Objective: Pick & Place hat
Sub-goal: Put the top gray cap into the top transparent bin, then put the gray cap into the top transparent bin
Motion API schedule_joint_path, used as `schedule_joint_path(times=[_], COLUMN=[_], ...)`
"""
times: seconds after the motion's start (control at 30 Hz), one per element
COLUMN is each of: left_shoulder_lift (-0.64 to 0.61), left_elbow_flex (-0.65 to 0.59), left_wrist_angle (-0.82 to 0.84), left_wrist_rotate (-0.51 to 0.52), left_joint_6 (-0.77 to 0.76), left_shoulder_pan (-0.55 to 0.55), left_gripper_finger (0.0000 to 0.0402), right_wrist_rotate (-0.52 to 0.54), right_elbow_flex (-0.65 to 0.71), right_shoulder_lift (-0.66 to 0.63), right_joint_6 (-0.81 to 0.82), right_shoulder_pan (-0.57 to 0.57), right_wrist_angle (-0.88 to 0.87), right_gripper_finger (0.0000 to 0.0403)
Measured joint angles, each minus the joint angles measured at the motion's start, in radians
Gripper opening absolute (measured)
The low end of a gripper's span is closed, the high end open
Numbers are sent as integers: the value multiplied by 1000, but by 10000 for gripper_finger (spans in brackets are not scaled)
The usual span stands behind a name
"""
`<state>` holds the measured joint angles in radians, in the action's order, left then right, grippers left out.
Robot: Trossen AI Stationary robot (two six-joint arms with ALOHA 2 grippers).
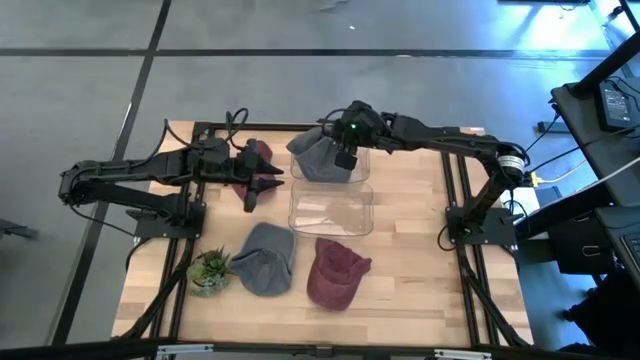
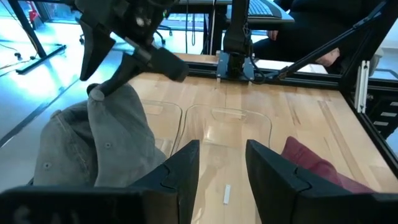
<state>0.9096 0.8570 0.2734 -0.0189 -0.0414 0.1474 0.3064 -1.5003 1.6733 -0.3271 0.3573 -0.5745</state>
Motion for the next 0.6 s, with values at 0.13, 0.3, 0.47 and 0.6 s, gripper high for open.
schedule_joint_path(times=[0.13,0.3,0.47,0.6], left_shoulder_lift=[0,1,1,1], left_elbow_flex=[0,0,0,0], left_wrist_angle=[35,95,120,120], left_wrist_rotate=[0,0,0,0], left_joint_6=[1,2,3,31], left_shoulder_pan=[0,-4,-20,-30], left_gripper_finger=[126,123,127,126], right_wrist_rotate=[-5,-75,-39,43], right_elbow_flex=[-80,-132,-52,52], right_shoulder_lift=[-15,-75,-174,-258], right_joint_6=[11,61,162,265], right_shoulder_pan=[-13,-94,-206,-307], right_wrist_angle=[-62,-187,-256,-261], right_gripper_finger=[169,169,169,169])
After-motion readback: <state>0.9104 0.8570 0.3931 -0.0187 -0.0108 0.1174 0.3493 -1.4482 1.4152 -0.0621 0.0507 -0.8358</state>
